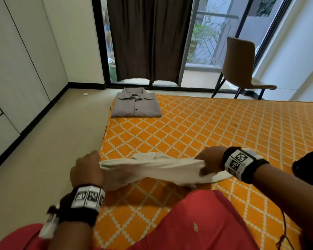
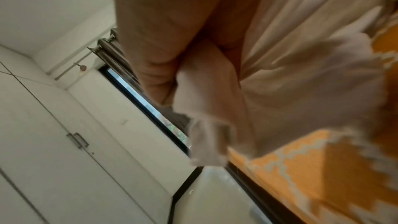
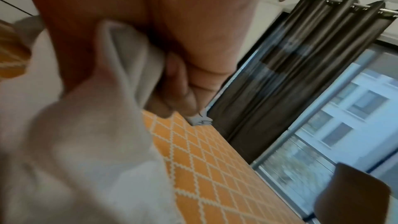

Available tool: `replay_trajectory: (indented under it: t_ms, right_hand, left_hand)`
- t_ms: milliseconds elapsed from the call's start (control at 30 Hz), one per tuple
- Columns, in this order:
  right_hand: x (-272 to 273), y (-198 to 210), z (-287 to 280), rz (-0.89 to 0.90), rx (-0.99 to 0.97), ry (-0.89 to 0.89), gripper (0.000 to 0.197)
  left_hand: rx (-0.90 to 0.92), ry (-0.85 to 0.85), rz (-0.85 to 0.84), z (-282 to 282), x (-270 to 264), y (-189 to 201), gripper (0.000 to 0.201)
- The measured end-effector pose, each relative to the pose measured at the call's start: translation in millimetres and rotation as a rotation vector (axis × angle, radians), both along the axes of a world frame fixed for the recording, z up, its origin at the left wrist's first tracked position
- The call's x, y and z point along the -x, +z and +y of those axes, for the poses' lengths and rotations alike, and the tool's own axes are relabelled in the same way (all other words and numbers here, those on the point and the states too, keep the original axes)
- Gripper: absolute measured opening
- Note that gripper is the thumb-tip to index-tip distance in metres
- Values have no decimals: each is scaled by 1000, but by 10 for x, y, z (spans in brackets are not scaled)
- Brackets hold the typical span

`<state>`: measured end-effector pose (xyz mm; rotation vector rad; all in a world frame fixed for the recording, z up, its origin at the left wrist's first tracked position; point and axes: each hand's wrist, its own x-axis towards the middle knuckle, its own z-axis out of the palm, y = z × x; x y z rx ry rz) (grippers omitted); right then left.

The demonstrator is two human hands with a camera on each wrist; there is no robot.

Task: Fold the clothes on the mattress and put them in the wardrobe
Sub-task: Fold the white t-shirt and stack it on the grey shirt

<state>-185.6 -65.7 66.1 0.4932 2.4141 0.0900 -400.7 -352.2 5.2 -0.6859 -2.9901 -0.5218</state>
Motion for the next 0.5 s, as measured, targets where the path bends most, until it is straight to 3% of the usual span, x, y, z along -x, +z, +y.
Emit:
replay_trajectory:
  t_ms: [100,167,267,333,400,433,500]
  right_hand:
    - [26,255,240,13,-231,-75,33]
    - [35,525,426,137,-337,-199,32]
    - [10,994,585,609,-502,-390,32]
    - [-37,1278,593,1072,-543,-439,27]
    - [-152,1489,567,1406,-504,-482,34]
    - [-244,1544,543,1500,-489,-481,41]
    - [-432,1547,474,1525,-496,-377,59]
  left_hand:
    - [129,-87,-4,217,342,178,15]
    - [185,-134,78,342,543,438,19]
    - [72,-68,313,423,722,1082,21]
    - [-106,-28,601,410,695,1612,19]
    - [-261,-15,861,324,588,2054,17]
    - [-304,-30,930,258,541,2183,18]
    - [-321,-98,1001,96,468,2223,19]
